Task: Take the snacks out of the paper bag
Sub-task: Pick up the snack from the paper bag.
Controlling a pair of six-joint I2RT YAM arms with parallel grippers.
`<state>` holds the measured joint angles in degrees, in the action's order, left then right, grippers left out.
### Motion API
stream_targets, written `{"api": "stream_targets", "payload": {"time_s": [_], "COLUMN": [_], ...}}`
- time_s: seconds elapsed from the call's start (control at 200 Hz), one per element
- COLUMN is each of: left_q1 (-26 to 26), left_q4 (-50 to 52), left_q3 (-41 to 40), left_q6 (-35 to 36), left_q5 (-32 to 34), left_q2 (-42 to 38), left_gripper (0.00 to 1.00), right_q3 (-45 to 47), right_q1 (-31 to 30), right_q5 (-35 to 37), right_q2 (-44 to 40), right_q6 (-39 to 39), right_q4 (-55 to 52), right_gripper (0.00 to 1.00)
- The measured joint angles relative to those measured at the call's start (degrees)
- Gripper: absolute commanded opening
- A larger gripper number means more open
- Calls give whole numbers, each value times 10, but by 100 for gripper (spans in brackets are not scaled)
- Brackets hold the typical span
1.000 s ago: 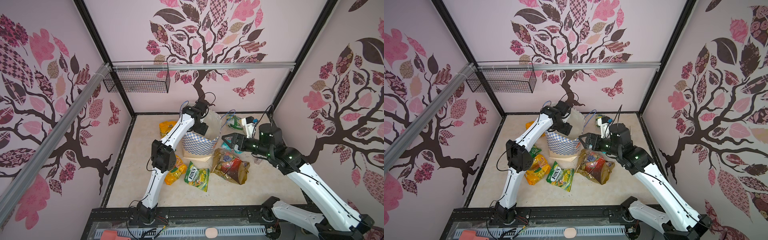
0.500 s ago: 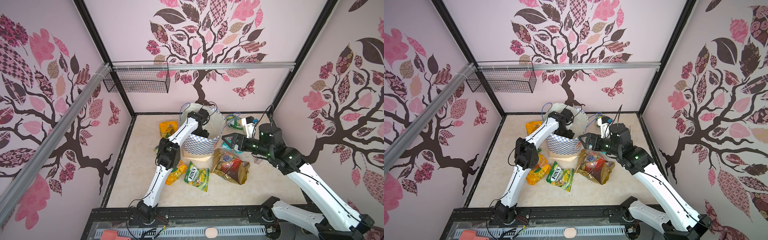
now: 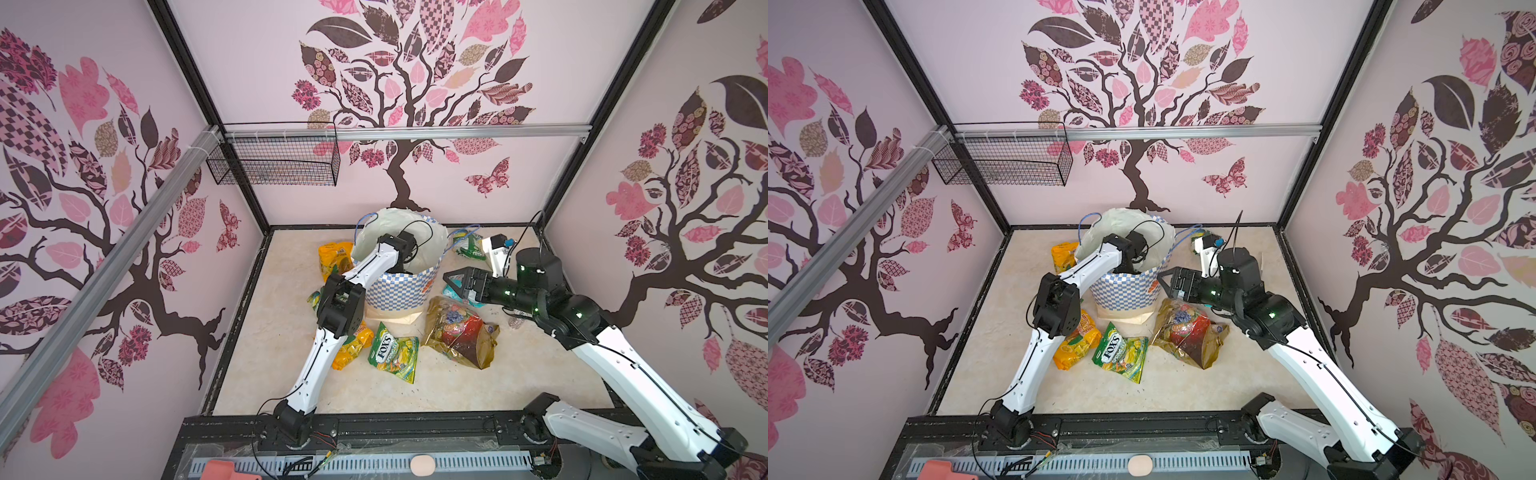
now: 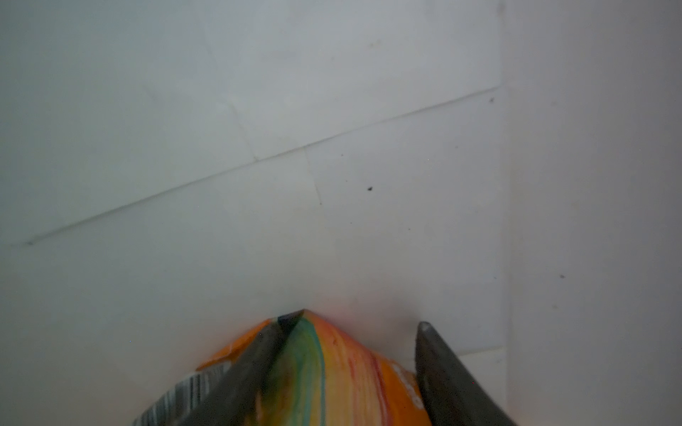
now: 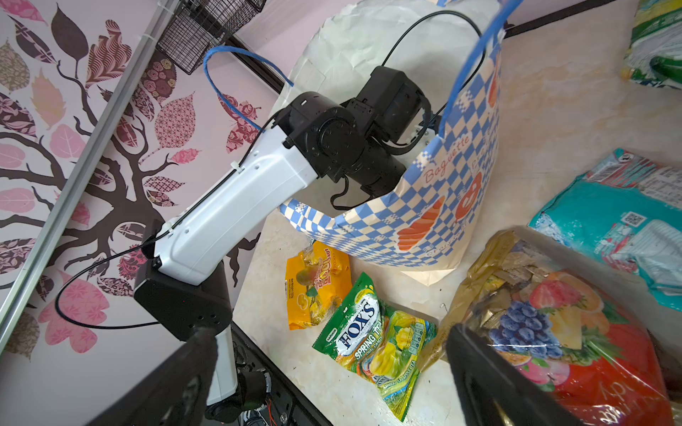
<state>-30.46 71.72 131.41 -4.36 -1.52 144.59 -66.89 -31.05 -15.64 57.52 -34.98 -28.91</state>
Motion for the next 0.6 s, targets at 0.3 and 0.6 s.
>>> {"api": "stream_targets", "payload": {"time_s": [0.3,0.6], "left_q1": [4,4], "left_q4": [4,2], "left_q3": [-3,-3], "left_q6": [0,-3], "left_q5": [15,15], "left_q2": [-8,-21], "left_gripper": [0,0], "right_q3": [1,1], "right_q1": [0,0], "right_q5": [0,0], "right_q2": [0,0], "right_q6": [-2,-2], "right_q4": [0,0], "right_gripper": [100,100]}}
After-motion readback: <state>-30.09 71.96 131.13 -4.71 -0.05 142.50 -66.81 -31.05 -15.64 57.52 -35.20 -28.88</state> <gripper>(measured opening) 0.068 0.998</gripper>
